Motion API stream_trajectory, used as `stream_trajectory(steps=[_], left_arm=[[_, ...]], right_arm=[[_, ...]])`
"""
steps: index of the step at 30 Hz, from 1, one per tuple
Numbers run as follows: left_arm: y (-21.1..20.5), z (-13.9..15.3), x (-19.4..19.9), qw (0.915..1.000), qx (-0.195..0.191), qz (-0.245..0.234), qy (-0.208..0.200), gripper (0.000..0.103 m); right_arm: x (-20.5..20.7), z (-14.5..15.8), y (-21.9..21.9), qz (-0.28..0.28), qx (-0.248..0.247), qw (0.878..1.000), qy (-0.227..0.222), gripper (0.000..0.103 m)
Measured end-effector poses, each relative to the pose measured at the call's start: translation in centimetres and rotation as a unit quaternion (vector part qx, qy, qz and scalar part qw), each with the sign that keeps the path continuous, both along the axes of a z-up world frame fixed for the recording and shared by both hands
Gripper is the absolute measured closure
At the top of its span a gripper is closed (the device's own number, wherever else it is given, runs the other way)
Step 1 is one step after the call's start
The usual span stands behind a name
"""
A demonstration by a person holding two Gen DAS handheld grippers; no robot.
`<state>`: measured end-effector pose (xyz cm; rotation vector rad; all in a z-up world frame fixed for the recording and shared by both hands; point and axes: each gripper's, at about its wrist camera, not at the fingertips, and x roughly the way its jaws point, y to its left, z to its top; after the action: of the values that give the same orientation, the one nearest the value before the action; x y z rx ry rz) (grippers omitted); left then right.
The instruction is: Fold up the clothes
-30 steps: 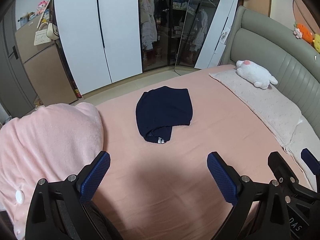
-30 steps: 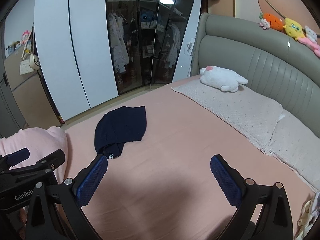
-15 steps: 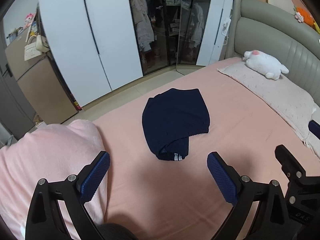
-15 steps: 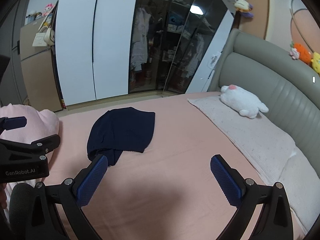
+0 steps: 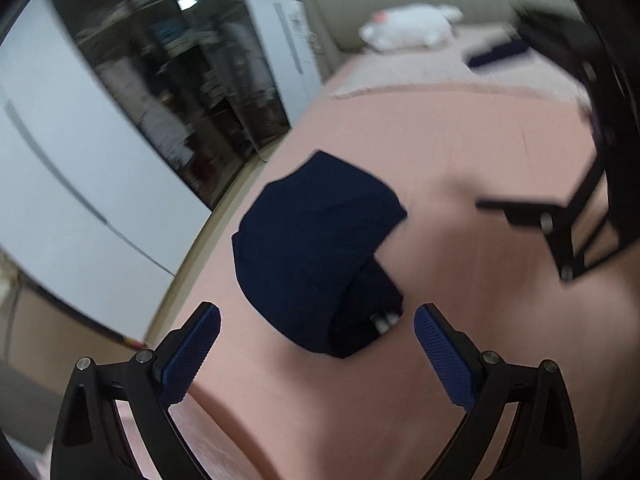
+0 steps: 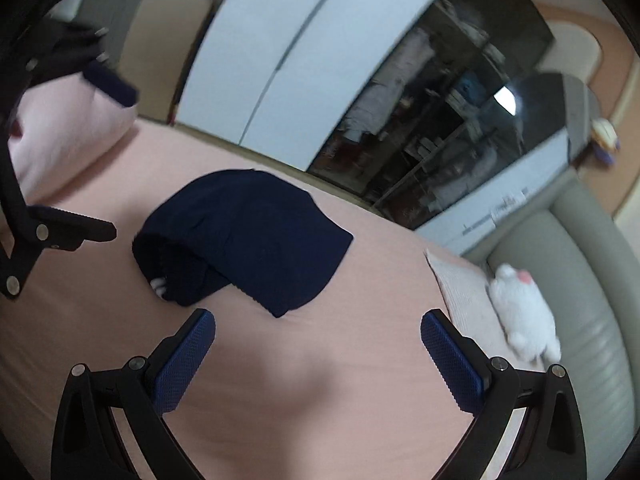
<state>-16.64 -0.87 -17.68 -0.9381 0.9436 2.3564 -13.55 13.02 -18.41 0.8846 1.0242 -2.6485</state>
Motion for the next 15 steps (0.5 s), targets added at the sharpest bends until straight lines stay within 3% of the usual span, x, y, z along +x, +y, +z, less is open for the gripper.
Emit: stream_trajectory(steps=[3,6,8,12,15], left_arm=[[-0.4,-2.1,-1.0,0.9987,-0.014,-0.048,-0.011,0.004],[-1.3,-3.7,-2.2,0.9965,-0.001,-0.076,-0.035,0.004],[-1.2,-5.0,-2.6,0.9955,-0.015,-0.084,-0.042,0.004],[-0.9,-7.8,-2.7,0.9876,-0.083,-0.126,0.043,0.004],[-0.8,-10.1,-3.1,0.9819,-0.122,-0.133,0.059,0.004]], right_arm=[[-1.2,-2.6,-0.9,0.046,0.065,0.997,0.001,0.000],[-2.6,-5.2,-1.7,0.079,0.127,0.989,0.004,0.000],[-3.5,-6.8,-2.1,0.088,0.158,0.984,0.008,0.000],[-5.1,-10.5,-2.9,0.117,0.224,0.967,0.020,0.000],[-6.3,-13.5,-3.5,0.140,0.279,0.950,0.030,0.000]])
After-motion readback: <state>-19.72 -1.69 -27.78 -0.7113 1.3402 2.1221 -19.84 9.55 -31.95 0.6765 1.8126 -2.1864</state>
